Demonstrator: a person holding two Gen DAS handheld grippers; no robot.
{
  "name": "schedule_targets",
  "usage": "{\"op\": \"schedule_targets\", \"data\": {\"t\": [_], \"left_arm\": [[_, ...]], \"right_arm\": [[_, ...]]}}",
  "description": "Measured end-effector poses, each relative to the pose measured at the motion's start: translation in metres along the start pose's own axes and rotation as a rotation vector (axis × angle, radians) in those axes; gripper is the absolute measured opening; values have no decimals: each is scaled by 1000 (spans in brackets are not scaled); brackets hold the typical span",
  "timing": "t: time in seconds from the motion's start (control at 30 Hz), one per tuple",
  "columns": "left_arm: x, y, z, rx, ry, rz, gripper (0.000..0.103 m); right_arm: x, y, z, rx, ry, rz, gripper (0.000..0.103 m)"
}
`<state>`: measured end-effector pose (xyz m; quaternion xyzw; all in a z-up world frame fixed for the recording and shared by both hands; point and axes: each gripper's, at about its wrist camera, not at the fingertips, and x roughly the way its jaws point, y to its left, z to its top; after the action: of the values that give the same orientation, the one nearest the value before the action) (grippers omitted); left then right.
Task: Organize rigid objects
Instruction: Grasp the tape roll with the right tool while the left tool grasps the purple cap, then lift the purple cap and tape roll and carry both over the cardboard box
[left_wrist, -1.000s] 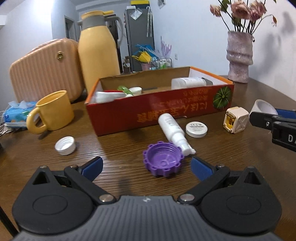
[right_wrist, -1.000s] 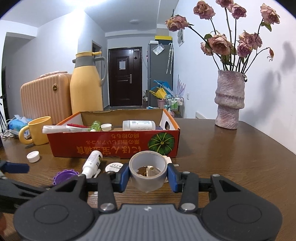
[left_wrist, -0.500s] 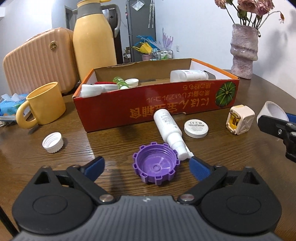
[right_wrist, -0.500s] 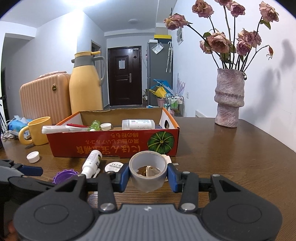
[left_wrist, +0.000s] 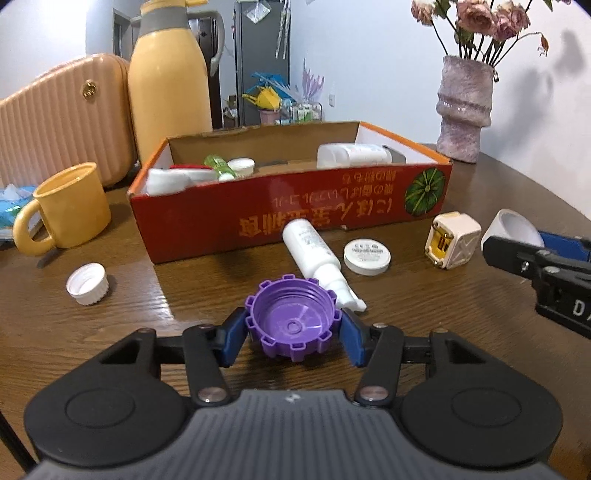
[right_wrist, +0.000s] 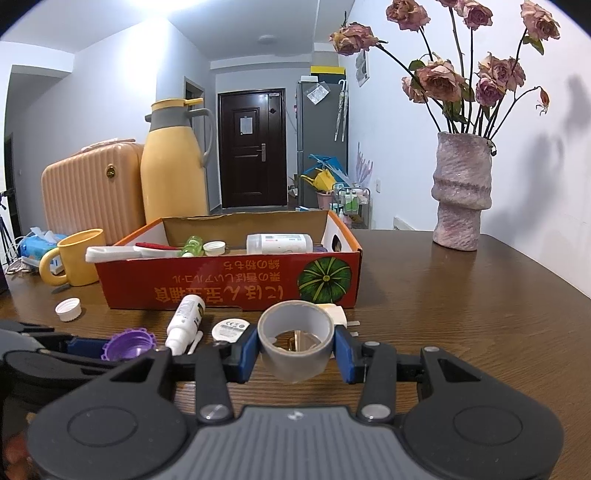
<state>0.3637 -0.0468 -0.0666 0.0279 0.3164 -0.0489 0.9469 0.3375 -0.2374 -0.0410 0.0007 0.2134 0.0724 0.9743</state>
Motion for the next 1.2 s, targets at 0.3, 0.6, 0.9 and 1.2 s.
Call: {"op": "schedule_targets", "data": {"t": [0.3, 0.6, 0.9, 1.2], "left_arm": [[-26, 8, 8, -17, -105, 41, 54], [-46, 12, 14, -39, -167, 51, 54], [-62, 6, 21, -62, -220, 40, 54], [-64, 3, 41, -74, -261, 54, 55]], "right_arm": [[-1, -3, 0, 13, -8, 15, 42], [0, -3, -1, 16, -30, 32, 42], [-1, 0, 4, 28, -90, 51, 42], [-1, 8, 18, 59, -166, 63, 42]]}}
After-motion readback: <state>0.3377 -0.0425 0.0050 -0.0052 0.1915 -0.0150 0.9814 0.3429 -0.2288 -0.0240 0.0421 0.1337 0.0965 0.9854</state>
